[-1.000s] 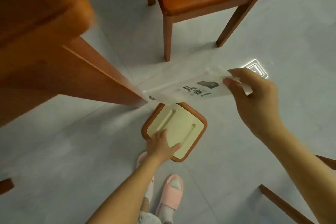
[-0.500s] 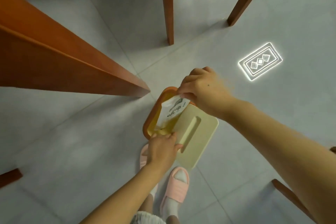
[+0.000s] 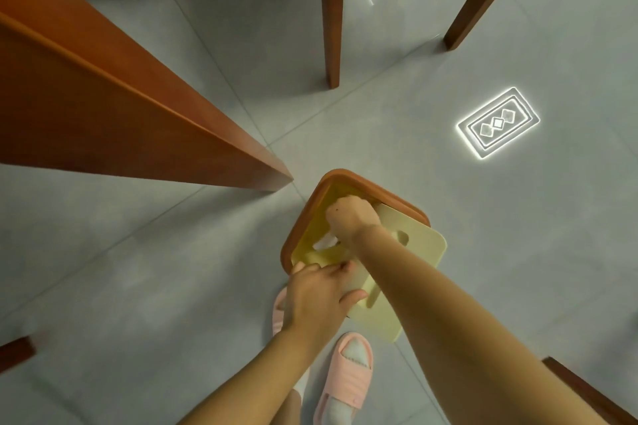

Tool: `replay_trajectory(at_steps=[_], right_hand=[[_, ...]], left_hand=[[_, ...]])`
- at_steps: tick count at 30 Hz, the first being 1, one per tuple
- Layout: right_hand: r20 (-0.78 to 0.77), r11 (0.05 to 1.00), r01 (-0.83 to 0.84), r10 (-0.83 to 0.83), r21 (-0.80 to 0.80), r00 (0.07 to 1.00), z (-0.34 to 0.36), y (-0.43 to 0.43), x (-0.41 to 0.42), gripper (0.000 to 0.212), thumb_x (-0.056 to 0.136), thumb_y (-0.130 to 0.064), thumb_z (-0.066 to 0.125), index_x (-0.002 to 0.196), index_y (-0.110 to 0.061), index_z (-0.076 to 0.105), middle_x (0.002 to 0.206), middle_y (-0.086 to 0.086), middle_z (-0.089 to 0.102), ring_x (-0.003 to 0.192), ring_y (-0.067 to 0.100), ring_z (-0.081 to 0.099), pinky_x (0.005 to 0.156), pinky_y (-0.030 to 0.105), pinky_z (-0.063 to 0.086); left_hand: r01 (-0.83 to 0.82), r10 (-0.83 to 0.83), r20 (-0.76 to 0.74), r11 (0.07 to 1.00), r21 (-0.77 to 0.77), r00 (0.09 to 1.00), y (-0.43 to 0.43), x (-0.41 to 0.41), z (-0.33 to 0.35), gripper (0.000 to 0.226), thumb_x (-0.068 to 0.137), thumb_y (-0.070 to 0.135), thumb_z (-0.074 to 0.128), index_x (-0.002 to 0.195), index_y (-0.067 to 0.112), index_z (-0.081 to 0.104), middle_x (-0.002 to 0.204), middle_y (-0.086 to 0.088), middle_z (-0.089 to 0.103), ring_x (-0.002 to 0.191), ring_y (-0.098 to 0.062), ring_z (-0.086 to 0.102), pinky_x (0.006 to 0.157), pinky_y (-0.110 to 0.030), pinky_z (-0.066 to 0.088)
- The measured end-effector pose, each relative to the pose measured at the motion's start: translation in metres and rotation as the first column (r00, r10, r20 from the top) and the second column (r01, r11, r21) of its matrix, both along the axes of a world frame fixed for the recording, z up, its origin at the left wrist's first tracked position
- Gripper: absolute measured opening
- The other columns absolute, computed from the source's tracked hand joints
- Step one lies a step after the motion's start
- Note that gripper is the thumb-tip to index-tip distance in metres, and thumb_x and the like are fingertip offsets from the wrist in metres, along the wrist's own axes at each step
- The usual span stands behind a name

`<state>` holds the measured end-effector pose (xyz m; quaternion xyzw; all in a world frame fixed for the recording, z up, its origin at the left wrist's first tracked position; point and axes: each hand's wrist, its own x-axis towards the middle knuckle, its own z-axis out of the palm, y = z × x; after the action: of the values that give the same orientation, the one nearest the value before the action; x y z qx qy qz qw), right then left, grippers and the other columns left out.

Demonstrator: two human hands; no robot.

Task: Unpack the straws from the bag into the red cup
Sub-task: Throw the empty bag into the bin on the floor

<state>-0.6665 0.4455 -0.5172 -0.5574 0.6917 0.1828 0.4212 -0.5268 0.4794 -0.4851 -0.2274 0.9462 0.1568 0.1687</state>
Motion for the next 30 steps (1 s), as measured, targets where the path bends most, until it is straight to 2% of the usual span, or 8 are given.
replay_trajectory(at_steps=[5, 11, 13, 16, 20, 25, 28, 30], right_hand=[[-0.089, 0.992, -0.017, 0.028, 0.126, 0.996, -0.021, -0.005, -0.001, 0.031, 0.091, -0.022, 0.057, 0.118, -0.006, 0.059, 0.126, 0.011, 0.059, 0.117, 0.032, 0.055, 0.094, 0.039, 0.046], [-0.139, 0.842, -0.269, 0.370, 0.468, 0.918, -0.024, 0.002, -0.009, 0.045, 0.096, -0.023, 0.047, 0.139, -0.013, 0.039, 0.146, 0.015, 0.038, 0.134, 0.041, 0.032, 0.110, 0.052, 0.027], [-0.192, 0.901, -0.234, 0.319, 0.366, 0.928, -0.016, 0.005, -0.009, 0.036, 0.097, -0.018, 0.044, 0.132, -0.011, 0.047, 0.138, 0.014, 0.048, 0.127, 0.037, 0.043, 0.105, 0.047, 0.036], [-0.180, 0.997, -0.077, 0.072, -0.024, 0.981, 0.005, 0.025, -0.009, 0.019, 0.092, -0.013, 0.047, 0.096, -0.014, 0.066, 0.104, 0.004, 0.069, 0.097, 0.027, 0.060, 0.083, 0.035, 0.044], [-0.226, 0.905, -0.027, -0.076, -0.424, 0.971, 0.043, 0.084, -0.014, 0.014, 0.070, -0.023, 0.075, 0.083, -0.018, 0.071, 0.088, 0.000, 0.070, 0.087, 0.027, 0.060, 0.086, 0.042, 0.044], [-0.234, 0.846, 0.119, -0.275, -0.520, 0.933, 0.058, 0.128, -0.011, 0.041, 0.061, -0.025, 0.085, 0.100, -0.019, 0.075, 0.118, 0.011, 0.069, 0.109, 0.039, 0.062, 0.095, 0.062, 0.040], [-0.199, 0.834, 0.197, -0.339, -0.515, 0.919, 0.052, 0.132, -0.005, 0.045, 0.063, -0.025, 0.085, 0.105, -0.017, 0.073, 0.122, 0.013, 0.066, 0.113, 0.042, 0.059, 0.093, 0.062, 0.042], [-0.178, 0.816, 0.240, -0.382, -0.527, 0.907, 0.049, 0.132, -0.002, 0.045, 0.061, -0.024, 0.086, 0.104, -0.015, 0.073, 0.121, 0.015, 0.066, 0.111, 0.044, 0.060, 0.089, 0.063, 0.046]], left_hand=[[-0.048, 0.053, -0.042, 0.992, 0.115, 0.998, -0.009, 0.010, -0.005, 0.046, 0.086, 0.062, 0.033, 0.101, 0.030, 0.064, 0.076, 0.011, 0.073, 0.073, -0.009, 0.064, 0.070, -0.027, 0.046], [-0.082, 0.085, -0.008, 0.979, 0.184, 0.996, -0.010, 0.014, -0.014, 0.053, 0.087, 0.066, 0.022, 0.106, 0.032, 0.058, 0.098, 0.011, 0.070, 0.095, -0.010, 0.059, 0.087, -0.028, 0.036], [-0.141, 0.154, -0.032, 0.959, 0.245, 0.988, -0.014, 0.011, -0.014, 0.048, 0.083, 0.068, 0.035, 0.108, 0.035, 0.058, 0.103, 0.014, 0.069, 0.097, -0.012, 0.056, 0.084, -0.028, 0.034], [-0.167, 0.170, 0.009, 0.954, 0.250, 0.985, -0.020, 0.007, -0.020, 0.059, 0.073, 0.070, 0.049, 0.119, 0.033, 0.052, 0.122, 0.013, 0.060, 0.110, -0.016, 0.048, 0.089, -0.033, 0.030], [-0.145, 0.132, 0.068, 0.959, 0.244, 0.989, -0.028, 0.002, -0.030, 0.075, 0.072, 0.072, 0.048, 0.133, 0.029, 0.041, 0.140, 0.010, 0.045, 0.127, -0.015, 0.033, 0.099, -0.034, 0.022], [-0.107, 0.071, 0.107, 0.917, 0.385, 0.992, -0.037, -0.016, -0.036, 0.073, 0.084, 0.062, 0.044, 0.143, 0.022, 0.028, 0.152, 0.005, 0.028, 0.139, -0.015, 0.019, 0.108, -0.035, 0.013], [-0.112, 0.147, -0.122, 0.959, 0.259, 0.982, -0.048, -0.037, -0.037, 0.047, 0.090, 0.034, 0.048, 0.132, 0.014, 0.044, 0.143, -0.004, 0.043, 0.132, -0.023, 0.034, 0.108, -0.035, 0.020], [-0.064, 0.077, -0.078, 0.986, 0.152, 0.994, -0.054, -0.049, -0.039, 0.047, 0.091, 0.020, 0.046, 0.136, 0.009, 0.037, 0.145, -0.009, 0.039, 0.132, -0.025, 0.033, 0.110, -0.036, 0.023]])
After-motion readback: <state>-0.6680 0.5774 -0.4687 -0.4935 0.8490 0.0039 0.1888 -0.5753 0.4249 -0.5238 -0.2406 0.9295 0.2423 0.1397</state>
